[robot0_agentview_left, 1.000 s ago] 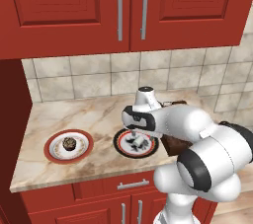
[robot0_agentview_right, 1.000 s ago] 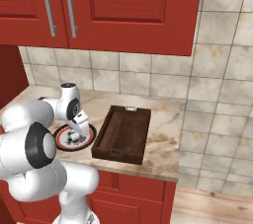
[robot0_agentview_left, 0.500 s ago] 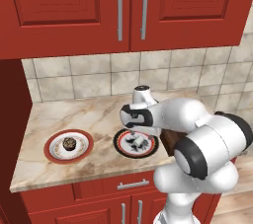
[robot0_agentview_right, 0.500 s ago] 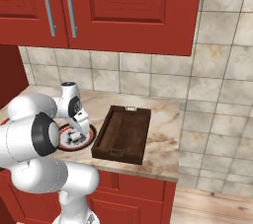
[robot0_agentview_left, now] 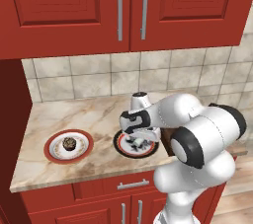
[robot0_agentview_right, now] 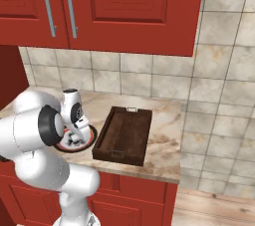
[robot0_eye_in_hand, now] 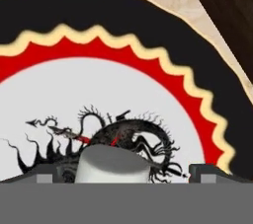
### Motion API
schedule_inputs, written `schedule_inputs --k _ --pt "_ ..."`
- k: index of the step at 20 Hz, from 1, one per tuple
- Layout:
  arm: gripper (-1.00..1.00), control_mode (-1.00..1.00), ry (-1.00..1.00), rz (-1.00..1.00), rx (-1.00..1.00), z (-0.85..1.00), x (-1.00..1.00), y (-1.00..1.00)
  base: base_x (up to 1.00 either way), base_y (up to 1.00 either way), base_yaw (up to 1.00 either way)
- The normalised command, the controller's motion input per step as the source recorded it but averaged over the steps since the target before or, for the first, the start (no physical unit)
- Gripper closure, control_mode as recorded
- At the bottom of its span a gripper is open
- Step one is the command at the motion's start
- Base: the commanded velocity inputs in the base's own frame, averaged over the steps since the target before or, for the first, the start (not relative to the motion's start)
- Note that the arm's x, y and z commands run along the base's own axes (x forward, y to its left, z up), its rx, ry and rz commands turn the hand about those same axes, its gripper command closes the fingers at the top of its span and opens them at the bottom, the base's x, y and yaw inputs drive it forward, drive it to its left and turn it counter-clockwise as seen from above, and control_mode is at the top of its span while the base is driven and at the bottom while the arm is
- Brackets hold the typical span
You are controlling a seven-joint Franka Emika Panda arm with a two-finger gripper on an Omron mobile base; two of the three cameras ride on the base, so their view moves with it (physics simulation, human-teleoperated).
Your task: Move the dessert items from the plates to the tray.
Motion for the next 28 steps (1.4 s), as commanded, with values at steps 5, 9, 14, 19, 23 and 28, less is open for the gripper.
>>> schedule_inputs --k 5,9,14,19,23,28 --pt "1.0 -1.0 0.0 -0.04 -0.01 -0.15 0.0 0.0 0.0 0.0 0.0" --pt "1.0 -1.0 0.0 0.0 0.0 0.0 0.01 0.0 0.0 0.0 0.0" --pt "1.0 -1.0 -0.06 -0.06 0.04 0.52 0.01 -0.19 0.0 0.0 0.0" --pt "1.0 -1.0 -0.17 -0.06 0.06 0.44 0.0 -0.97 0.0 0.0 0.0" --pt "1.0 -1.0 -0.14 -0.03 0.06 0.03 0.0 -1.0 0.0 0.0 0.0" --pt "1.0 -1.0 -0.11 0.0 0.06 0.0 0.24 -1.0 0.0 0.0 0.0"
